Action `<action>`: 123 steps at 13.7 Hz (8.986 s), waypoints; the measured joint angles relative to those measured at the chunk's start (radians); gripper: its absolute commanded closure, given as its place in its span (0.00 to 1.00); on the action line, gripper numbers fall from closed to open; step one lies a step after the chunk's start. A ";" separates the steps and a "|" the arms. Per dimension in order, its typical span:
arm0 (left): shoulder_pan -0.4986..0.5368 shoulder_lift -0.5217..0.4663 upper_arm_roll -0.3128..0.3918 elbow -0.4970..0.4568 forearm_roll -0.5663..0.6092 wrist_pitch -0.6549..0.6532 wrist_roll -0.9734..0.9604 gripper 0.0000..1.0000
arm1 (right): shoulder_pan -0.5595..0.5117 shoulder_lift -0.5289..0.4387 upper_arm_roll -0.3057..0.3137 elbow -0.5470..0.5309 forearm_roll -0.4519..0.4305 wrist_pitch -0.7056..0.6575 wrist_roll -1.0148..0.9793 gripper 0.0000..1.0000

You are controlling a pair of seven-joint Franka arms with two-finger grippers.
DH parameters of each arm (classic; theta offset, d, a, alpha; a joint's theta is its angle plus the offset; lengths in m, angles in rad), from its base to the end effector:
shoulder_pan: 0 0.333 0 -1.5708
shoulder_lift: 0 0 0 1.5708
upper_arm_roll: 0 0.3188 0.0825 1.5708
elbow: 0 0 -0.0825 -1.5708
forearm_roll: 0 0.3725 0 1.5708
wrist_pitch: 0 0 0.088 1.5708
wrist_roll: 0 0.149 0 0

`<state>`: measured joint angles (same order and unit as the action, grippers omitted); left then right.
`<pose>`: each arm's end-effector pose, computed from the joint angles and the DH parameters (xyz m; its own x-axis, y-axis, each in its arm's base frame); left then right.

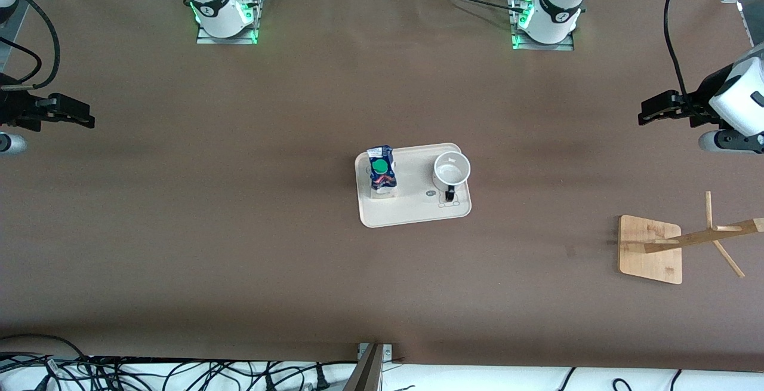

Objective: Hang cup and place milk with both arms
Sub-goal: 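Move the right gripper down toward the milk carton on the tray, then close the right gripper on the blue milk carton, then lift the milk carton with the right gripper while the left gripper reaches the mug, then carry the carton away with the right gripper while the left gripper lifts the mug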

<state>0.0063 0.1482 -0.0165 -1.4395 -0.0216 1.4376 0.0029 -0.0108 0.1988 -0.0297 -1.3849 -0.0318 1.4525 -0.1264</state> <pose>0.5672 -0.0086 0.5519 0.9886 -0.0160 -0.1494 -0.0125 -0.9996 0.0245 0.5845 -0.0271 0.5478 0.9875 0.0821 -0.1344 0.0857 -0.9961 0.0209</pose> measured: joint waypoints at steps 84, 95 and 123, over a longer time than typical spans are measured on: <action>0.039 0.010 -0.002 -0.002 0.001 0.056 0.001 0.00 | 0.818 0.584 -0.124 0.206 0.309 0.555 0.719 0.69; 0.001 0.035 -0.008 -0.003 0.001 0.040 0.001 0.00 | 0.771 0.392 -0.199 0.220 0.309 0.352 0.715 0.66; -0.297 0.446 -0.350 -0.247 0.082 0.746 -0.877 0.00 | 0.279 -0.005 -0.206 -0.472 0.147 0.385 -0.053 0.64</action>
<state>-0.2908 0.5942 -0.3662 -1.6869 0.0605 2.1834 -0.8739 0.2681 0.1942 -0.2356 -1.8565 0.1148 1.8375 -0.1795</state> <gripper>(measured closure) 0.000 0.634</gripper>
